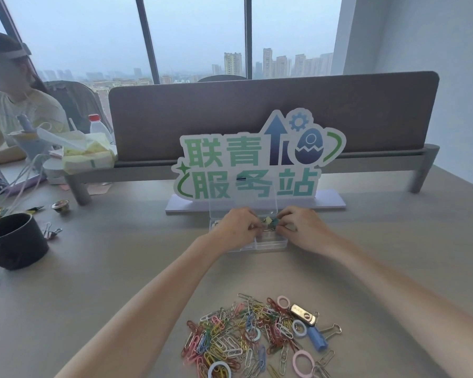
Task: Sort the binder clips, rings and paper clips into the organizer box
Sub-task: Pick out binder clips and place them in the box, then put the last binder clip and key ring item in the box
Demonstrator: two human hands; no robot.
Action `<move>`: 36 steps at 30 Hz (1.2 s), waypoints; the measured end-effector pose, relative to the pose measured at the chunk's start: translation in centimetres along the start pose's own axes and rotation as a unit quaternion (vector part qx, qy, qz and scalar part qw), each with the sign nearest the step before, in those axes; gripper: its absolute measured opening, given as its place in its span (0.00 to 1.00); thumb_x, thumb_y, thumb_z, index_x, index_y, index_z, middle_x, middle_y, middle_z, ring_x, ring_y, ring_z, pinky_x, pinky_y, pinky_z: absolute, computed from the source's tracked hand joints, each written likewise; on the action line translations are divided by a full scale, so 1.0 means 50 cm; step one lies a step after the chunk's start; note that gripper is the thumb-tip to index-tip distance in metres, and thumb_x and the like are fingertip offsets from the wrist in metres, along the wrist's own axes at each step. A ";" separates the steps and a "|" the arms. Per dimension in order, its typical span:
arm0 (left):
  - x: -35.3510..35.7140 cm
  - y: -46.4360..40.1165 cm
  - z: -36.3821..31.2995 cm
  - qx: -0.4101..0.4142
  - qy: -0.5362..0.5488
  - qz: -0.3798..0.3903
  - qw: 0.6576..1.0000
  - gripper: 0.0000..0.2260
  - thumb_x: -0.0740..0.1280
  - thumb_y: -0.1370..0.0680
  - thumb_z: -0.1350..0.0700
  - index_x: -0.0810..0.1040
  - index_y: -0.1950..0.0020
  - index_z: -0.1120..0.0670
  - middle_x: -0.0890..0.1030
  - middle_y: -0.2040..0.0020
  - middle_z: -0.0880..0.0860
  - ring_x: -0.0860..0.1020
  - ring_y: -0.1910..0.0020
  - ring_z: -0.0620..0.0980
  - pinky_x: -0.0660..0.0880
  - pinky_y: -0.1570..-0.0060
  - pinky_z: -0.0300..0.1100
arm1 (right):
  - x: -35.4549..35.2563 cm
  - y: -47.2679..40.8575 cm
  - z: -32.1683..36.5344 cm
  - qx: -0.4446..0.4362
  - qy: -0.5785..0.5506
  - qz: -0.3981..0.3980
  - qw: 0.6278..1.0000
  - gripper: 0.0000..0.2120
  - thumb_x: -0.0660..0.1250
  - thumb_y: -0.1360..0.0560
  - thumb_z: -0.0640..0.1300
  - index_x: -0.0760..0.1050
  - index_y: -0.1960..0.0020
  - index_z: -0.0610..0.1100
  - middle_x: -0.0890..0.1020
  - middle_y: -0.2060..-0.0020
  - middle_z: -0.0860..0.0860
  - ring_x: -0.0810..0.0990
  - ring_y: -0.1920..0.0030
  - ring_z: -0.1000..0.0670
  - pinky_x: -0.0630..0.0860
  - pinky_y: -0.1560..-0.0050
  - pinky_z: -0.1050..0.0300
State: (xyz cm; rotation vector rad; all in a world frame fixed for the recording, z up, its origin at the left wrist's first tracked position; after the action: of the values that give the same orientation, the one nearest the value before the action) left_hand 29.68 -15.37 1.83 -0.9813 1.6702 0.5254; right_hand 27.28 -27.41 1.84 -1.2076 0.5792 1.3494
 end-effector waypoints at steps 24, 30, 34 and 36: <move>-0.012 0.345 -0.245 0.235 0.031 0.063 0.969 0.05 0.66 0.22 0.51 0.80 0.48 0.46 0.79 0.51 0.44 0.77 0.56 0.43 0.76 0.55 0.39 | -0.068 0.291 0.119 -0.056 -0.137 0.155 0.977 0.01 0.74 0.27 0.49 0.83 0.56 0.54 0.81 0.60 0.58 0.80 0.59 0.53 0.77 0.58 0.58; -0.019 0.361 -0.270 0.266 0.017 0.025 0.964 0.03 0.66 0.23 0.51 0.79 0.51 0.45 0.78 0.54 0.44 0.76 0.57 0.44 0.76 0.60 0.43 | -0.051 0.346 0.126 -0.077 -0.091 0.191 0.974 0.07 0.73 0.29 0.51 0.82 0.51 0.57 0.80 0.56 0.60 0.79 0.57 0.58 0.72 0.57 0.69; 0.014 0.412 -0.342 0.333 0.013 0.042 0.942 0.05 0.64 0.21 0.51 0.80 0.50 0.48 0.77 0.54 0.46 0.73 0.57 0.46 0.73 0.61 0.41 | -0.056 0.349 0.117 -0.073 -0.090 0.185 0.976 0.03 0.72 0.29 0.50 0.80 0.56 0.56 0.80 0.56 0.59 0.79 0.58 0.58 0.68 0.59 0.72; 0.028 0.419 -0.365 0.344 0.002 0.032 0.938 0.07 0.62 0.20 0.50 0.79 0.49 0.48 0.75 0.54 0.47 0.71 0.57 0.46 0.72 0.60 0.41 | -0.057 0.348 0.116 -0.070 -0.098 0.186 0.975 0.03 0.72 0.29 0.50 0.79 0.59 0.55 0.80 0.55 0.59 0.79 0.59 0.57 0.69 0.60 0.70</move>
State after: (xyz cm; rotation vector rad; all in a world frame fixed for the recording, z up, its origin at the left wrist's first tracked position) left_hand 2.01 -17.80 3.66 -0.4109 1.7087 -0.0412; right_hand 8.77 -26.95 0.89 -1.0942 0.5954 1.8296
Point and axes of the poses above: each hand's wrist, its own y-axis away from the middle knuckle, its own x-axis out of the palm, z = x × y, the point moved 10 cm from there along -y, towards the middle knuckle
